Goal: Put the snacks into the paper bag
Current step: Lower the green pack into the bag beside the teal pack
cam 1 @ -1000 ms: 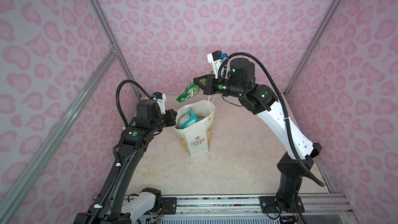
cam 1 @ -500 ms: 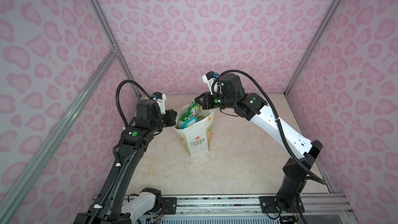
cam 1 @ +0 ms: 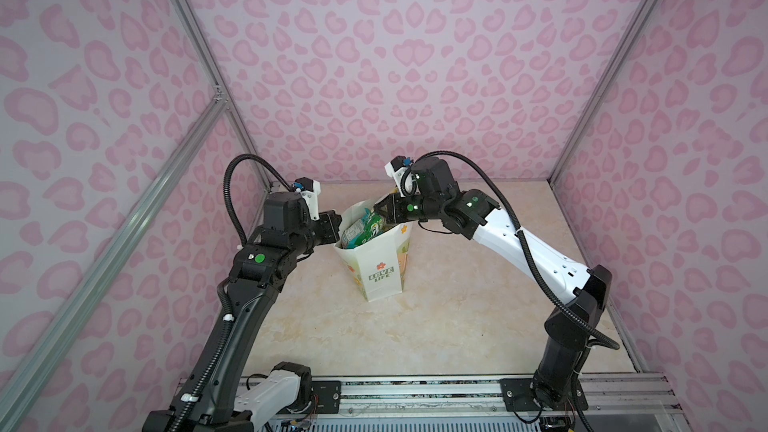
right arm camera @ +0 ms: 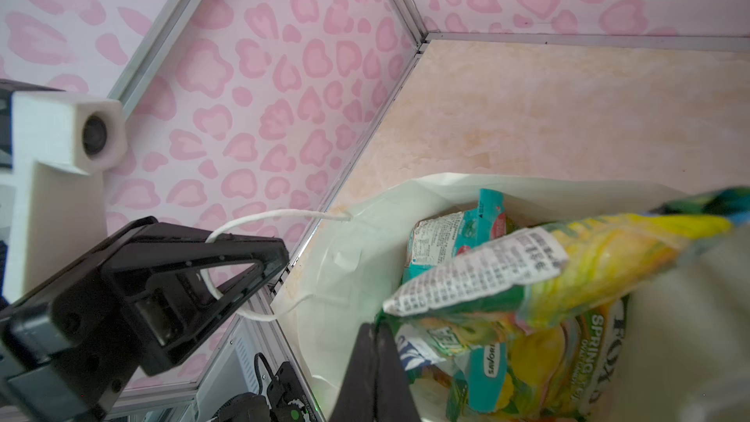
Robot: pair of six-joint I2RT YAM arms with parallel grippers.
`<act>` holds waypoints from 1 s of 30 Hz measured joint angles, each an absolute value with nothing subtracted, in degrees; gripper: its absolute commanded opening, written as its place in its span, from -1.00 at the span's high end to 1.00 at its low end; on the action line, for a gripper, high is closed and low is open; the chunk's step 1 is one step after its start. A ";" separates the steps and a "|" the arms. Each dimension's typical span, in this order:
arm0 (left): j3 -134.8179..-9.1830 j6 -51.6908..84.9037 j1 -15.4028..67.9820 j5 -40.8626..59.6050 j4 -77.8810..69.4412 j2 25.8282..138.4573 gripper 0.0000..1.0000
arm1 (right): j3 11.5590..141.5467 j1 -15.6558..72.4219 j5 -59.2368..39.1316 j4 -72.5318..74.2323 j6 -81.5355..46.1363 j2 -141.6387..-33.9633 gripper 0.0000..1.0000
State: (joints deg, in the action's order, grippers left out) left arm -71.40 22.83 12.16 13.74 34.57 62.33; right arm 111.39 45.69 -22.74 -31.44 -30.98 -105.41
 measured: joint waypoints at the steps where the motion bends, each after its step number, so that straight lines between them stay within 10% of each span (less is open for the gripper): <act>1: -71.40 22.83 12.16 13.74 34.57 62.33 0.92 | 112.73 45.91 -22.85 -31.66 -30.92 -106.30 1.00; 21: -71.40 22.81 12.16 13.72 34.57 62.39 0.92 | 111.90 46.09 -18.46 -32.10 -36.67 -113.99 0.98; 30: -71.40 22.81 12.16 13.67 34.57 62.39 0.92 | 113.34 46.74 -14.33 -33.85 -37.10 -115.48 0.43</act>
State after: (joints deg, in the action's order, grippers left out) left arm -71.40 22.81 12.16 13.67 34.57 62.39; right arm 113.34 46.74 -14.33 -33.85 -37.10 -115.48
